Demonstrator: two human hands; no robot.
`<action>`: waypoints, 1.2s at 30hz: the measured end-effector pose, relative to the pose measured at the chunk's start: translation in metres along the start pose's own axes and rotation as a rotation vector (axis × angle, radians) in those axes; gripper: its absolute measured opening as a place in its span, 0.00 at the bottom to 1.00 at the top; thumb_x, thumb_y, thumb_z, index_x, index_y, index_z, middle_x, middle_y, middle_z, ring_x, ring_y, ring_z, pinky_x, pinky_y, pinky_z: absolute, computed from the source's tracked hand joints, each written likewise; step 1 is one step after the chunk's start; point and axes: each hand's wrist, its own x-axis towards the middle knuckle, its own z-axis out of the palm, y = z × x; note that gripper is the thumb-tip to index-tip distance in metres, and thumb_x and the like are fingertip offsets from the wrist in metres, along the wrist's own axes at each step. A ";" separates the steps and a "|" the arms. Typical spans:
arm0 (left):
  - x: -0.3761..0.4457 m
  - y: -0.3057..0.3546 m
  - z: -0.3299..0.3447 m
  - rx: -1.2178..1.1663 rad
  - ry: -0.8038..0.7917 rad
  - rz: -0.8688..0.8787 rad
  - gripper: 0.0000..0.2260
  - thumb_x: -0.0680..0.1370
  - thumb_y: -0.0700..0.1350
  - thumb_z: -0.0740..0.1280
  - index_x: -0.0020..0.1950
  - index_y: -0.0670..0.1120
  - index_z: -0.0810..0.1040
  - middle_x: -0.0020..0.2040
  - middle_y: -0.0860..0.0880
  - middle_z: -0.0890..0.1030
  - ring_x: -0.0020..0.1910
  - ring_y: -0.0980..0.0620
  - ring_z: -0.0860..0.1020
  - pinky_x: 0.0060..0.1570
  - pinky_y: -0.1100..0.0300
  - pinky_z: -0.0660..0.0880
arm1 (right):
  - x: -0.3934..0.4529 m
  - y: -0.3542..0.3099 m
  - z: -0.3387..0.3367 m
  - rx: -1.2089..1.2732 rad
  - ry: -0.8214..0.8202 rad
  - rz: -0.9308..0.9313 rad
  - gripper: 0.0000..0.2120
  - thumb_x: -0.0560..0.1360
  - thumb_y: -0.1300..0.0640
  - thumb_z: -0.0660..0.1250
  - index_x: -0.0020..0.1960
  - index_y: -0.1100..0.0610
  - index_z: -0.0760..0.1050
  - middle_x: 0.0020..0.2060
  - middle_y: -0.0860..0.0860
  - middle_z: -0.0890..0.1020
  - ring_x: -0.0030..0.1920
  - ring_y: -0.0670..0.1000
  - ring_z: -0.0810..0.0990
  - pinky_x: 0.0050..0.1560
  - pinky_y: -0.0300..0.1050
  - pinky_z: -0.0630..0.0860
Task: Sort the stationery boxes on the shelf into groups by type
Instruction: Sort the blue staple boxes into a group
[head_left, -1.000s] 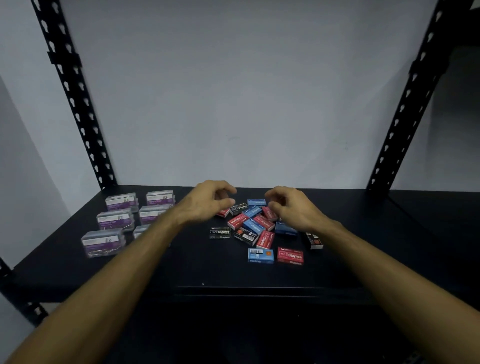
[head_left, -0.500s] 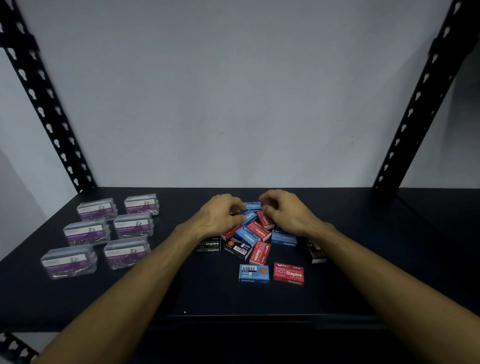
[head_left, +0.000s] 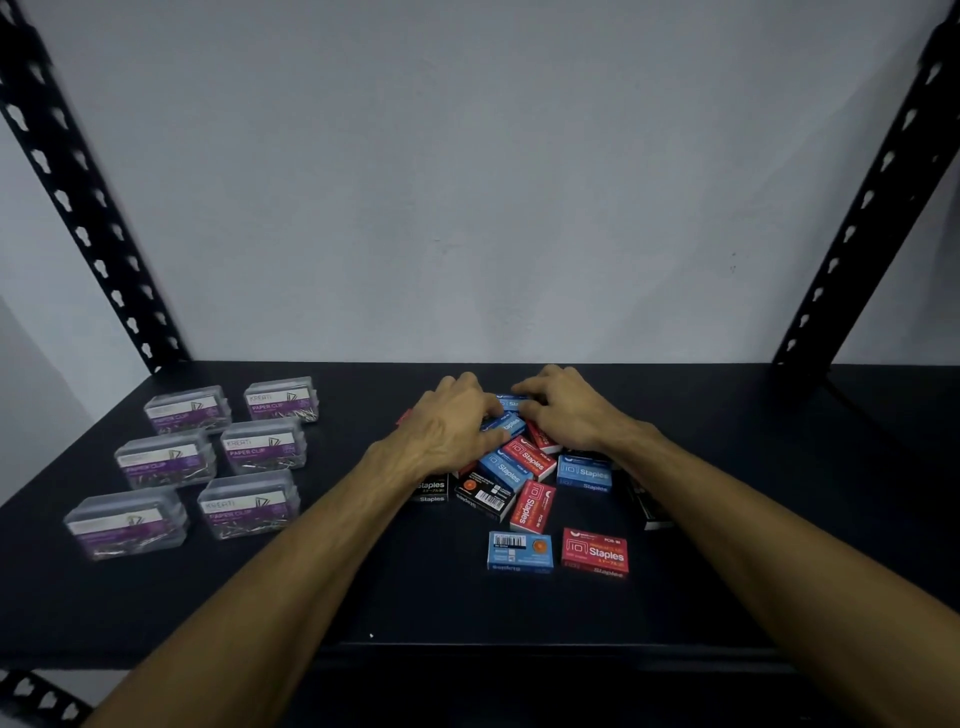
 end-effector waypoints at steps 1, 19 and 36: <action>0.001 0.001 -0.001 -0.004 -0.004 -0.001 0.19 0.78 0.57 0.67 0.67 0.52 0.76 0.63 0.47 0.71 0.62 0.49 0.70 0.59 0.49 0.73 | 0.000 0.000 0.000 -0.004 -0.001 0.003 0.19 0.82 0.49 0.61 0.71 0.55 0.73 0.64 0.56 0.74 0.63 0.52 0.72 0.60 0.53 0.76; -0.008 0.006 -0.012 -0.360 -0.109 0.029 0.12 0.78 0.44 0.70 0.60 0.51 0.74 0.52 0.53 0.79 0.45 0.55 0.81 0.39 0.62 0.78 | -0.021 0.007 -0.003 0.221 0.071 0.087 0.15 0.79 0.57 0.67 0.66 0.54 0.74 0.59 0.51 0.80 0.52 0.48 0.81 0.51 0.48 0.81; 0.018 0.052 -0.026 -0.476 -0.050 0.062 0.10 0.77 0.43 0.71 0.58 0.50 0.78 0.50 0.52 0.81 0.48 0.55 0.80 0.46 0.59 0.78 | -0.064 0.065 -0.049 0.274 0.224 0.197 0.12 0.79 0.65 0.63 0.58 0.54 0.79 0.55 0.50 0.82 0.53 0.47 0.80 0.48 0.39 0.76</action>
